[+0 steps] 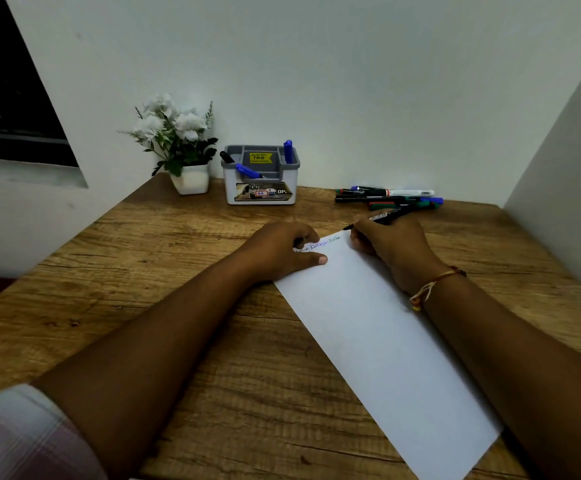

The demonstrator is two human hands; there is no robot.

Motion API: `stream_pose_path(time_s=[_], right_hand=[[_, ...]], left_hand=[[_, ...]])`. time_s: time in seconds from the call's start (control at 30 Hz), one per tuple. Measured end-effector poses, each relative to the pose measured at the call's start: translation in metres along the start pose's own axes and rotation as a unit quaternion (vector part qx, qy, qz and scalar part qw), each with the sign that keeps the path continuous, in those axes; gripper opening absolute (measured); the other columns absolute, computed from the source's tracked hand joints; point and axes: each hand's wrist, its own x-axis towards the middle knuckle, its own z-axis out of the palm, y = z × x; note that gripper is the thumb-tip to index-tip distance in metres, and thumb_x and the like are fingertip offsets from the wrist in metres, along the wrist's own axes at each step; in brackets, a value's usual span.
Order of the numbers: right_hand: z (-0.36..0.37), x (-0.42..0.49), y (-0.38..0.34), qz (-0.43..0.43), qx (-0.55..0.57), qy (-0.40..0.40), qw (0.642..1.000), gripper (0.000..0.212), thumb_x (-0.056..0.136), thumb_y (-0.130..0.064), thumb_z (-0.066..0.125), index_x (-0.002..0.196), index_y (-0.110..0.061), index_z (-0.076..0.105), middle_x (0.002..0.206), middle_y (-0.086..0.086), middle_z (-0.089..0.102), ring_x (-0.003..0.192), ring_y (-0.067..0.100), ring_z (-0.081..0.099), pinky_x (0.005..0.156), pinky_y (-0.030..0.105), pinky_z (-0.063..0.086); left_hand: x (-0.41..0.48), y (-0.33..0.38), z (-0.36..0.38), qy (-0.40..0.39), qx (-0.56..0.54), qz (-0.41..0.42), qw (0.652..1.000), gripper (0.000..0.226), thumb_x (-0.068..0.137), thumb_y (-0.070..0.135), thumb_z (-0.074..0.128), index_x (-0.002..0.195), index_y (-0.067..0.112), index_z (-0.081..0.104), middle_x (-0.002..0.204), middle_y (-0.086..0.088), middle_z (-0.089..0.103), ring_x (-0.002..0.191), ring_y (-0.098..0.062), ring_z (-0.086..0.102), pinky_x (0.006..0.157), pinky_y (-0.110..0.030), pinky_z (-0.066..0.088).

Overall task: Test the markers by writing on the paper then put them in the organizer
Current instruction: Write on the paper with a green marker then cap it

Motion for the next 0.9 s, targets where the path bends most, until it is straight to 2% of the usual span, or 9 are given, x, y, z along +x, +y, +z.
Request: stream_pose_path(time_s=[0.07,0.17,0.33,0.47,0.57,0.73,0.9], right_hand=[[-0.0015,0.0023,0.0019,-0.001,0.001,0.006,1.0,0.027,0.072,-0.039,0.066,0.062,-0.015,0.075,0.068,0.007,0.076,0.07,0.026,0.074,0.085,0.057,0.06],[-0.0012,0.0008,0.0,-0.033,-0.045,-0.008,0.998,0.026,0.068,-0.041,0.062,0.07,-0.019,0.076,0.067,0.002,0.076,0.071,0.021,0.073,0.084,0.053,0.061],[-0.0013,0.0028,0.0035,-0.024,-0.039,-0.013,0.999,0.026,0.065,-0.04,0.062,0.065,-0.016,0.073,0.066,0.005,0.074,0.064,0.018,0.066,0.079,0.051,0.058],[0.0001,0.004,0.0056,-0.032,-0.05,-0.007,0.998,0.03,0.062,-0.039,0.061,0.065,-0.011,0.069,0.064,0.005,0.072,0.062,0.018,0.062,0.07,0.043,0.055],[0.0005,0.0046,0.005,-0.035,-0.055,-0.016,0.998,0.024,0.065,-0.034,0.06,0.062,-0.012,0.07,0.061,0.003,0.07,0.06,0.015,0.06,0.069,0.04,0.051],[-0.0009,0.0053,0.0072,-0.046,-0.061,-0.018,0.997,0.023,0.069,-0.03,0.06,0.06,-0.011,0.068,0.059,0.005,0.069,0.059,0.014,0.06,0.071,0.043,0.054],[-0.0014,0.0074,0.0074,-0.044,-0.058,-0.018,0.997,0.027,0.068,-0.035,0.059,0.051,-0.015,0.064,0.055,0.002,0.066,0.056,0.015,0.057,0.067,0.041,0.049]], left_hand=[[-0.0001,0.0002,-0.0001,-0.001,0.0,-0.001,1.0,0.047,0.086,0.048,0.069,0.127,0.025,0.063,0.107,0.005,0.058,0.099,-0.013,0.056,0.088,-0.035,0.049],[0.0002,-0.0006,0.0002,-0.001,-0.001,0.001,1.0,0.048,0.086,0.048,0.069,0.128,0.026,0.063,0.11,0.004,0.06,0.1,-0.013,0.056,0.089,-0.035,0.049],[0.0003,-0.0011,0.0003,-0.004,-0.003,0.004,1.0,0.047,0.086,0.048,0.069,0.127,0.025,0.063,0.115,0.003,0.063,0.102,-0.014,0.056,0.089,-0.037,0.05],[0.0003,-0.0012,0.0005,-0.002,-0.007,0.005,1.0,0.046,0.086,0.048,0.07,0.125,0.025,0.064,0.115,0.002,0.062,0.101,-0.014,0.056,0.089,-0.037,0.05],[-0.0002,-0.0005,0.0001,-0.005,-0.004,0.005,1.0,0.047,0.086,0.047,0.07,0.127,0.024,0.063,0.114,0.002,0.061,0.101,-0.014,0.056,0.088,-0.036,0.05],[-0.0007,0.0013,-0.0007,-0.006,-0.005,0.004,1.0,0.046,0.087,0.046,0.069,0.127,0.024,0.063,0.109,0.006,0.058,0.1,-0.013,0.055,0.088,-0.035,0.05],[-0.0006,0.0005,-0.0009,-0.003,-0.005,0.004,1.0,0.047,0.086,0.047,0.069,0.127,0.025,0.063,0.108,0.006,0.057,0.099,-0.013,0.055,0.088,-0.036,0.05]])
